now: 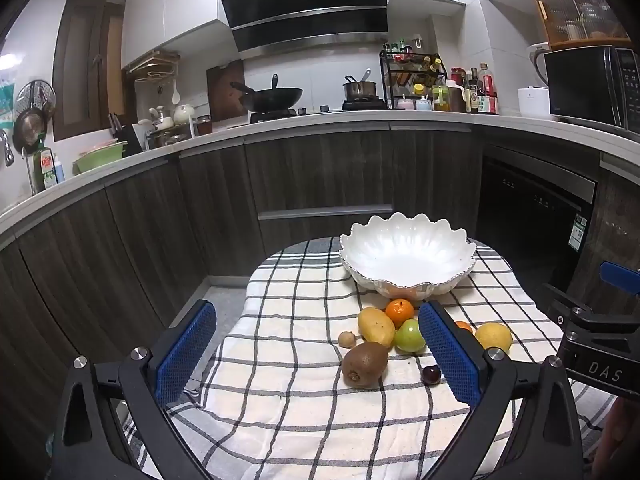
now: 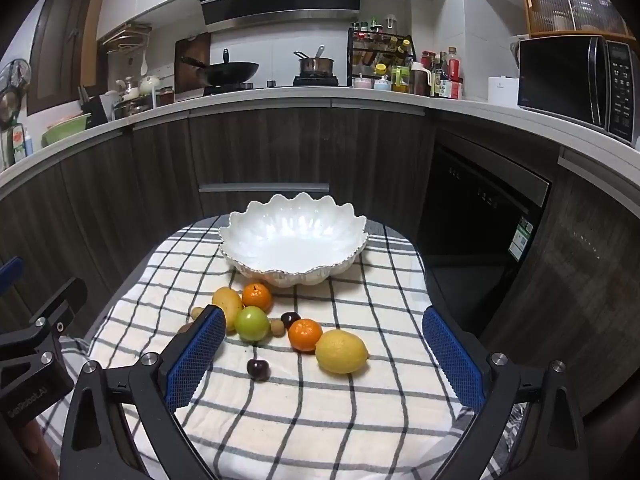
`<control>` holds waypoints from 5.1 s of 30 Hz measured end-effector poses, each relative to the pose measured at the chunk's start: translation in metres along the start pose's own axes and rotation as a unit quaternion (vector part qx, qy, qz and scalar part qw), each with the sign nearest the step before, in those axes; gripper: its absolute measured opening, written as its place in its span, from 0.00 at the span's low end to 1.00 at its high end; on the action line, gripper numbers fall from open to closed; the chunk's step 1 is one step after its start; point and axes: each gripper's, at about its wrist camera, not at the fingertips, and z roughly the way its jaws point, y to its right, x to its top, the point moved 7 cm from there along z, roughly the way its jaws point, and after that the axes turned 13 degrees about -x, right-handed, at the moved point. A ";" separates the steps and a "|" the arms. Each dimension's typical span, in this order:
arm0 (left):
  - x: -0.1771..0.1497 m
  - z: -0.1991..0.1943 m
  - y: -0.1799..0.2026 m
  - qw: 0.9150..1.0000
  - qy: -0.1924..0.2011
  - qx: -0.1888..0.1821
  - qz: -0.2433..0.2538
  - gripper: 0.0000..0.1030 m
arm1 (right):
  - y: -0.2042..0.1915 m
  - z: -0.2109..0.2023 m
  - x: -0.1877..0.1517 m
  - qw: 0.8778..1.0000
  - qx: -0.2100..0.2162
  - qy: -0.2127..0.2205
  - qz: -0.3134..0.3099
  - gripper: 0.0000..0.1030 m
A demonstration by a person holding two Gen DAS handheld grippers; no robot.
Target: Organize fruits
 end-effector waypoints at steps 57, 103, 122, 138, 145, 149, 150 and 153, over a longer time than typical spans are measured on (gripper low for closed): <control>0.003 0.004 -0.001 1.000 -0.007 -0.007 -0.003 1.00 | 0.001 -0.007 0.004 1.000 -0.003 0.001 -0.001 0.97; -0.002 0.082 0.004 0.998 -0.048 -0.029 -0.014 1.00 | -0.009 0.069 0.001 0.999 -0.011 -0.045 -0.008 0.97; -0.064 0.159 0.011 0.988 -0.144 -0.049 0.005 0.98 | -0.021 0.144 -0.055 0.988 -0.033 -0.142 -0.051 0.97; -0.101 0.194 0.012 0.974 -0.216 -0.067 -0.008 0.77 | -0.033 0.183 -0.080 0.977 -0.028 -0.203 -0.062 0.78; -0.112 0.200 0.017 0.968 -0.238 -0.073 -0.009 0.71 | -0.032 0.188 -0.085 0.977 -0.025 -0.201 -0.063 0.73; -0.116 0.202 0.019 0.966 -0.245 -0.079 -0.012 0.66 | -0.031 0.188 -0.084 0.978 -0.025 -0.196 -0.064 0.69; -0.117 0.202 0.020 0.965 -0.247 -0.080 -0.012 0.63 | -0.031 0.188 -0.084 0.978 -0.025 -0.196 -0.065 0.69; -0.118 0.203 0.021 0.966 -0.248 -0.077 -0.008 0.61 | -0.030 0.189 -0.083 0.978 -0.029 -0.195 -0.072 0.63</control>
